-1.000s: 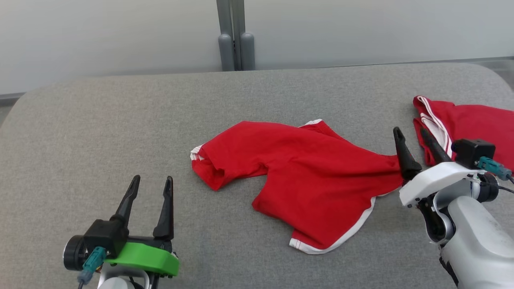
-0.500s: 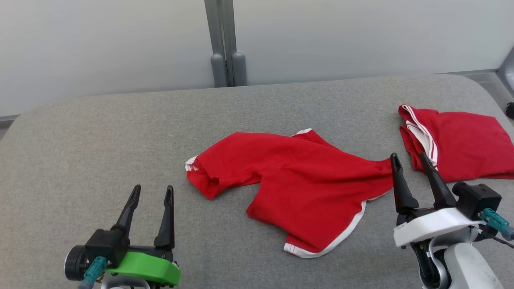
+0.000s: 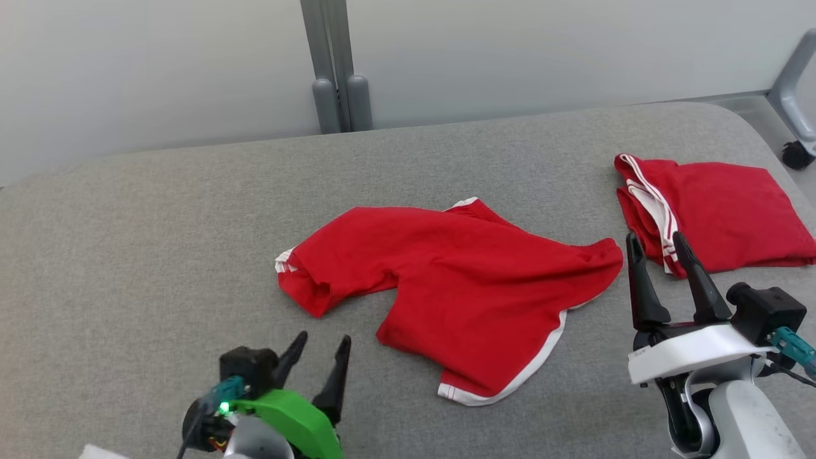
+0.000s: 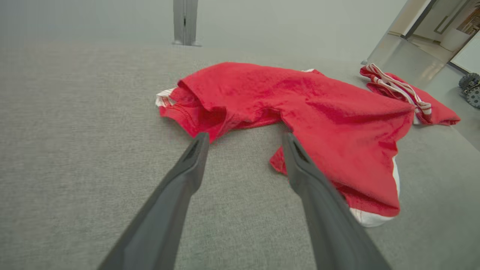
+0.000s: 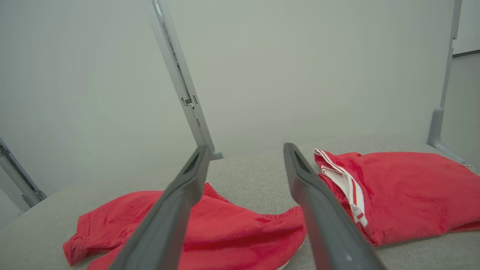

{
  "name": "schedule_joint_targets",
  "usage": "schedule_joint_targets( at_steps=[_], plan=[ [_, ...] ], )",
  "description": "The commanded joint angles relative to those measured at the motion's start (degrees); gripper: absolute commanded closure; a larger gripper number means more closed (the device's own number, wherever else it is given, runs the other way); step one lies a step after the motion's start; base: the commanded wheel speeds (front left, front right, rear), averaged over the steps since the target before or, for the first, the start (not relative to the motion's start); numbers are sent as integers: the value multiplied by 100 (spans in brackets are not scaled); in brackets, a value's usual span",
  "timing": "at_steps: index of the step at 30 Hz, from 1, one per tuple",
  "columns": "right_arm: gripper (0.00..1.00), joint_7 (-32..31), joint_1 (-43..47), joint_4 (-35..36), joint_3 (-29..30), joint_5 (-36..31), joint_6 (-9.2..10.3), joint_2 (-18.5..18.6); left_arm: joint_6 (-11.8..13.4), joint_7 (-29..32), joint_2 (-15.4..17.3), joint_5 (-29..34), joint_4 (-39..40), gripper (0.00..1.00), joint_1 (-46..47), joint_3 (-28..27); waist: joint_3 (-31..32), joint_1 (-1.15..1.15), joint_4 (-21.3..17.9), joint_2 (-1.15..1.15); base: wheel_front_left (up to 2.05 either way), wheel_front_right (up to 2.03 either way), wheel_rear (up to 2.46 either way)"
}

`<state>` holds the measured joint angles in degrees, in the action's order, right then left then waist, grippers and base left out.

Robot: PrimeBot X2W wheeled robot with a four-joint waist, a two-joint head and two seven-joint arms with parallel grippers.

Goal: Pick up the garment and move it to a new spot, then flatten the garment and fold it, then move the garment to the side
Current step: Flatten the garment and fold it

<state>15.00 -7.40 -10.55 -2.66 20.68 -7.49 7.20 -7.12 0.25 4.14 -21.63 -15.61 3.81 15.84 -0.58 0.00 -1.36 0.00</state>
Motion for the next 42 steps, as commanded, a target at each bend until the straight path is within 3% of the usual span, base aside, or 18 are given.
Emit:
schedule_joint_targets(
  at_steps=[1,9,22,23,24,25,35,42],
  plan=[
    [0,22,-73,20,-2,-40,0,24,-34,231,40,-99,-74,0,148,158,-100,0,-146,0,0,0,0],
    [0,22,-259,7,-80,-27,0,2,-39,1249,487,-582,-459,0,762,1087,-438,0,-669,0,0,0,0],
    [0,23,-380,30,-127,18,0,-9,-41,1139,900,-1180,-1383,0,1694,1727,-813,0,-1112,0,0,0,0],
    [0,23,-371,20,-117,11,0,-16,-40,1085,922,-1240,-1416,31,1733,1791,-815,0,-1103,0,0,0,0],
    [0,23,-358,11,-113,4,0,-31,-40,1007,936,-1289,-1439,85,1769,1850,-812,0,-1085,0,0,0,0],
    [0,23,-349,6,-115,1,0,-39,-40,966,940,-1310,-1455,100,1791,1892,-804,0,-1066,0,0,0,0],
    [0,23,-270,-30,-112,-18,0,-43,-40,517,1325,-1534,-1182,100,1913,2088,-695,0,-793,0,0,0,0],
    [0,23,-306,9,-85,-8,0,-59,59,1055,2051,-1671,-705,100,1985,1809,-806,0,-679,0,0,0,0]
  ],
)
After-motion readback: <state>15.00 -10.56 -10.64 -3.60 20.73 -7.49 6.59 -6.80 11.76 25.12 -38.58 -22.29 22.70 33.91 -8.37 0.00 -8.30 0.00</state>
